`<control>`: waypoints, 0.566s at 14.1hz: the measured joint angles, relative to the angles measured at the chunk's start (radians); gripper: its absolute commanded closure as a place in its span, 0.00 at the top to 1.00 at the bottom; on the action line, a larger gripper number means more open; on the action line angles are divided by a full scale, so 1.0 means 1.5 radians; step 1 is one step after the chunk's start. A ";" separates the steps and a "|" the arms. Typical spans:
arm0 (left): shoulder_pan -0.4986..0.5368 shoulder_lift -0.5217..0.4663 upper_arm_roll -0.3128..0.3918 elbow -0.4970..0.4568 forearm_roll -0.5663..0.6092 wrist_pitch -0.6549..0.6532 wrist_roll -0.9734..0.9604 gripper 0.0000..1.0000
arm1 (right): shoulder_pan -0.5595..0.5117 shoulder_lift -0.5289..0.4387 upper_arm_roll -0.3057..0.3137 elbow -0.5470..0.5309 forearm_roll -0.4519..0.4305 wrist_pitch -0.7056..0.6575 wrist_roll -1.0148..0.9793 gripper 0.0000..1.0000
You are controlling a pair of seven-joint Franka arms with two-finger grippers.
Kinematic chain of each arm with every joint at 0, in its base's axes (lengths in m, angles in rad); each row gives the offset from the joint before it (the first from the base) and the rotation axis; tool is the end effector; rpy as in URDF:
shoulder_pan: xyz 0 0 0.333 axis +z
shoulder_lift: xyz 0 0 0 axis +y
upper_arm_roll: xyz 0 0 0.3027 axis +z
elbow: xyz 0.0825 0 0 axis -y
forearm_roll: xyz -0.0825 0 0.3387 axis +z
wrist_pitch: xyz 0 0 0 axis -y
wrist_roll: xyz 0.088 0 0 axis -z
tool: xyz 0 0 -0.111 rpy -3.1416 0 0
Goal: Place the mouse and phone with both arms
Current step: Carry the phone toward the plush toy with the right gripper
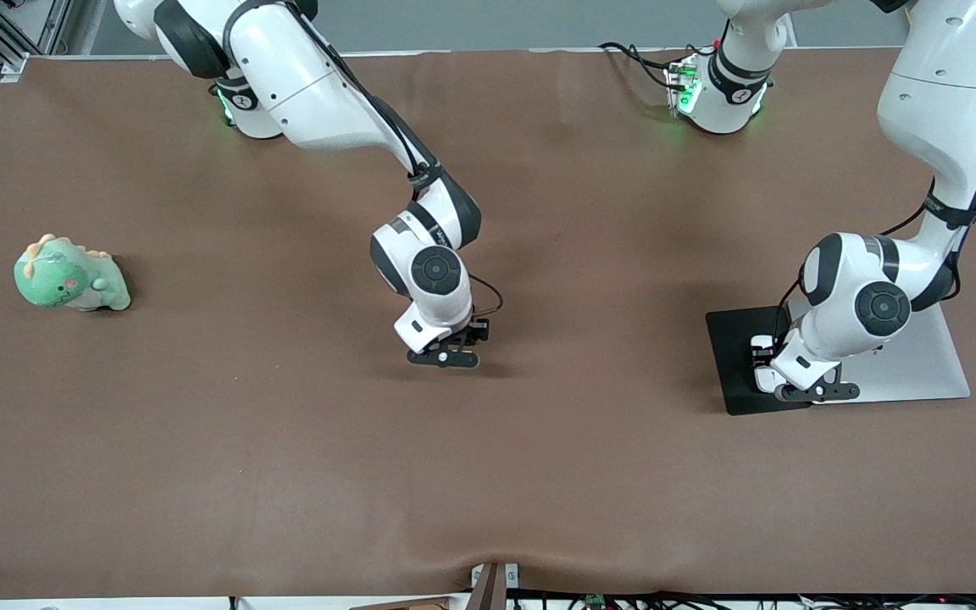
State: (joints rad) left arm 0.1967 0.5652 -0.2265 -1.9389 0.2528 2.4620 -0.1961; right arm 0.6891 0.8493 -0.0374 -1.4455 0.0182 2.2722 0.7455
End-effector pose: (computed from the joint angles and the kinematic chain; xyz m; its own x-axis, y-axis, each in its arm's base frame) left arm 0.5844 -0.0114 0.2144 0.9999 0.0005 -0.0147 0.0000 -0.9993 -0.0372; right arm 0.5340 0.4140 0.1958 0.9956 -0.0933 -0.0064 -0.0931 -0.9953 0.0255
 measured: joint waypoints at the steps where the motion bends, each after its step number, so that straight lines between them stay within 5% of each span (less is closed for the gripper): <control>1: 0.000 0.000 -0.001 0.000 0.000 0.000 0.000 0.51 | -0.014 -0.008 -0.002 0.005 0.000 -0.023 -0.011 0.00; 8: -0.001 0.002 -0.003 -0.001 0.000 0.005 -0.001 0.51 | -0.161 -0.145 -0.006 -0.010 0.000 -0.186 -0.141 0.00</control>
State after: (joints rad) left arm 0.1947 0.5676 -0.2313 -1.9410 0.2528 2.4698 -0.1971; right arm 0.4479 0.6313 -0.0462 -1.4599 0.0179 1.9939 0.5338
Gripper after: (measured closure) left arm 0.383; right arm 0.198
